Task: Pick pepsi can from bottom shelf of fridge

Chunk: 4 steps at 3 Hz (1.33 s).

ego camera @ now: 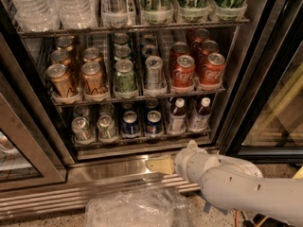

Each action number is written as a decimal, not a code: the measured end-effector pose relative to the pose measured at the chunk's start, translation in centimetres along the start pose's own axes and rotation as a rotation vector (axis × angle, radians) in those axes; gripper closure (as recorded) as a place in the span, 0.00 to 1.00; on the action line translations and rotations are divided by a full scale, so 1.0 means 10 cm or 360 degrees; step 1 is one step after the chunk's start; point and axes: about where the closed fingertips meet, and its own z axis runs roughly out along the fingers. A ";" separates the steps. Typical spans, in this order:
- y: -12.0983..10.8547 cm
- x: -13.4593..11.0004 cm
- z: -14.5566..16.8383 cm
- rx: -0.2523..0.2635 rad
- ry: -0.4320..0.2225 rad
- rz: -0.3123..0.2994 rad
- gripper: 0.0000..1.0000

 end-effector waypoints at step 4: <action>0.57 0.76 0.67 -0.0011 -0.0170 0.0186 0.00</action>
Offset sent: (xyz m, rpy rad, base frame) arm -0.0109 0.0368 -0.0603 0.1807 -0.0975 -0.1876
